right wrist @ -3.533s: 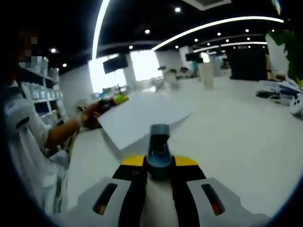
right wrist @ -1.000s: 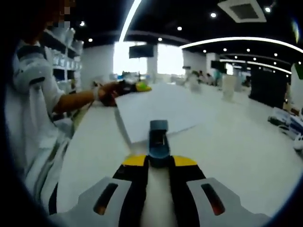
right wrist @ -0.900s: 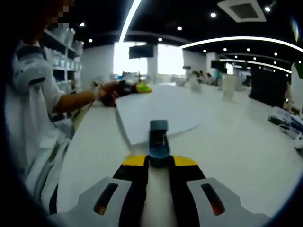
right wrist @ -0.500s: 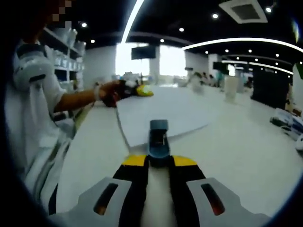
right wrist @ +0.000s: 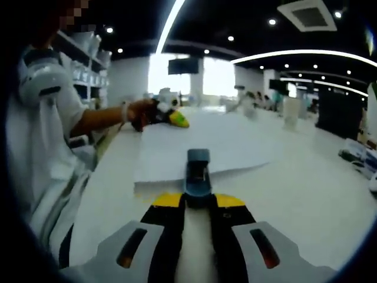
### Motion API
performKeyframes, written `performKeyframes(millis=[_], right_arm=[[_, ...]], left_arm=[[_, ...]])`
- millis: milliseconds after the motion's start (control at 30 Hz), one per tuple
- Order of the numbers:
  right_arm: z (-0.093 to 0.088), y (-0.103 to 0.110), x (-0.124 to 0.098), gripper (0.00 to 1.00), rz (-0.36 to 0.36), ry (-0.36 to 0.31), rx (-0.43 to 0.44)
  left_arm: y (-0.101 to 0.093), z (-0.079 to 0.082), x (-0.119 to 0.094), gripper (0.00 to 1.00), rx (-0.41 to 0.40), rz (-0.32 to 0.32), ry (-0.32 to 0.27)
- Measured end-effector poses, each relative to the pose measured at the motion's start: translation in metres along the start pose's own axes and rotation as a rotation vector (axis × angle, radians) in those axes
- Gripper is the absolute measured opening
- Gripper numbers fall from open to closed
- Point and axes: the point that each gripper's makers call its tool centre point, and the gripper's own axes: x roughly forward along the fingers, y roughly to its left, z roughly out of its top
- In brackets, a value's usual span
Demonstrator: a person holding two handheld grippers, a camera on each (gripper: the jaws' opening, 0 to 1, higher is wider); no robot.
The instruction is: Pick up the paper insert the paper into the punch align the paper edges press the punch to punch holes
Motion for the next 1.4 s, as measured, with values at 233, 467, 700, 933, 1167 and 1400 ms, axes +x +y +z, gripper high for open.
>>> performKeyframes(millis=[233, 467, 700, 933, 1167, 1400], right_arm=[[0.0, 0.001, 0.001, 0.21, 0.007, -0.015, -0.005], [-0.001, 0.001, 0.001, 0.21, -0.002, -0.022, -0.012], [-0.002, 0.002, 0.003, 0.21, -0.007, -0.019, -0.011], [-0.002, 0.002, 0.003, 0.21, -0.007, -0.021, -0.009], [-0.002, 0.001, 0.003, 0.21, -0.009, -0.022, -0.009], [-0.002, 0.0, 0.002, 0.21, -0.01, -0.023, -0.01]], left_arm=[[0.002, -0.003, -0.002, 0.04, 0.02, 0.003, 0.022], [0.002, -0.002, -0.004, 0.04, 0.028, -0.003, 0.026], [0.003, -0.002, -0.005, 0.04, 0.047, 0.002, 0.031], [-0.001, -0.01, -0.005, 0.04, 0.064, 0.003, 0.039], [-0.002, -0.015, -0.007, 0.04, 0.091, 0.011, 0.056], [-0.003, -0.022, -0.011, 0.04, 0.092, 0.016, 0.08]])
